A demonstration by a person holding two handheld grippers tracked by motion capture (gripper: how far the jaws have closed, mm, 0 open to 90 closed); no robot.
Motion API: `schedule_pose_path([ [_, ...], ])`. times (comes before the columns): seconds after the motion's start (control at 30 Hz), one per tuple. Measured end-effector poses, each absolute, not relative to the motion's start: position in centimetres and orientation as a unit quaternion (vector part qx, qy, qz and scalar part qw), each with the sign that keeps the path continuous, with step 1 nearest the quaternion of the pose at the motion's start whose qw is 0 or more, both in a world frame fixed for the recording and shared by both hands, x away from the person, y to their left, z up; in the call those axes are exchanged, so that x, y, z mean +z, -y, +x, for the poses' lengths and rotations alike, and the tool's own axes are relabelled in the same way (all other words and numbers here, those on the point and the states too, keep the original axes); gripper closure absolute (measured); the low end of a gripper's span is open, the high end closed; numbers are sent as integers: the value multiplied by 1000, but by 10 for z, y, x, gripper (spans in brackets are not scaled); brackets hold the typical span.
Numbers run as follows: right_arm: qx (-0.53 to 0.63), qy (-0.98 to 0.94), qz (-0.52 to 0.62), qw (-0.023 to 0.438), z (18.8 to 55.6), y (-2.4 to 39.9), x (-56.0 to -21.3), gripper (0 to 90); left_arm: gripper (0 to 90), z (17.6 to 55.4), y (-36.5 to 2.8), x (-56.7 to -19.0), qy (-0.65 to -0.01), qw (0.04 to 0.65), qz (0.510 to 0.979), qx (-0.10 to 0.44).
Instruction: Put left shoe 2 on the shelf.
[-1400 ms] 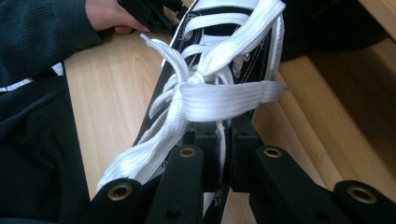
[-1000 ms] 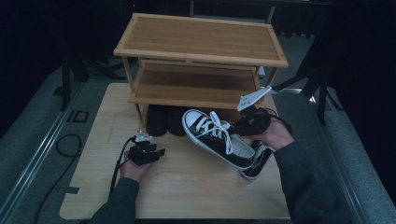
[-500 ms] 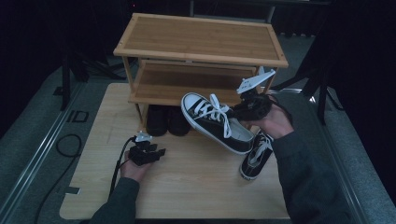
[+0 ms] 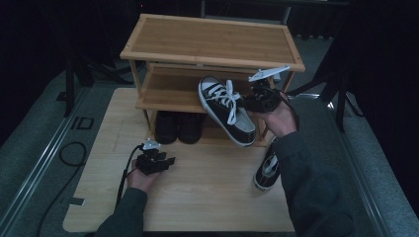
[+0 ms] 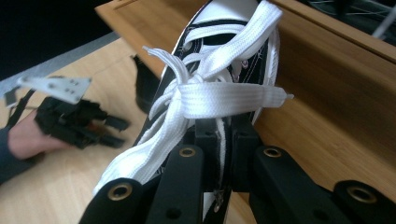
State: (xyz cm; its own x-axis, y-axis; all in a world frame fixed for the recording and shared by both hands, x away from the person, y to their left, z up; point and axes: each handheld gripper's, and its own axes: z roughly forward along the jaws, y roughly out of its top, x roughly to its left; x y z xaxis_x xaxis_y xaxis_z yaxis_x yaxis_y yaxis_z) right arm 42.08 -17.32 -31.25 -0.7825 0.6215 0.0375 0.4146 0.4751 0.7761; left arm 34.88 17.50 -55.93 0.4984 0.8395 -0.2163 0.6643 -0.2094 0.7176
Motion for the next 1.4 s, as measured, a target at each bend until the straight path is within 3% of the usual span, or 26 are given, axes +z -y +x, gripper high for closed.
schedule_pose_path([
  [0.5,430,-812,360,161,430,164,-323,855,515,349,-175,-559,-489,398,768,109],
  [0.7,431,-803,384,147,437,167,-331,850,515,349,-175,-559,-490,397,768,109],
  [0.9,423,-805,397,128,437,168,-328,791,515,349,-175,-560,-490,398,768,110],
  [1.1,413,-813,388,134,437,170,-327,708,514,349,-175,-559,-490,397,768,110],
  [1.4,421,-817,364,153,429,178,-319,659,515,349,-174,-559,-490,396,769,112],
])
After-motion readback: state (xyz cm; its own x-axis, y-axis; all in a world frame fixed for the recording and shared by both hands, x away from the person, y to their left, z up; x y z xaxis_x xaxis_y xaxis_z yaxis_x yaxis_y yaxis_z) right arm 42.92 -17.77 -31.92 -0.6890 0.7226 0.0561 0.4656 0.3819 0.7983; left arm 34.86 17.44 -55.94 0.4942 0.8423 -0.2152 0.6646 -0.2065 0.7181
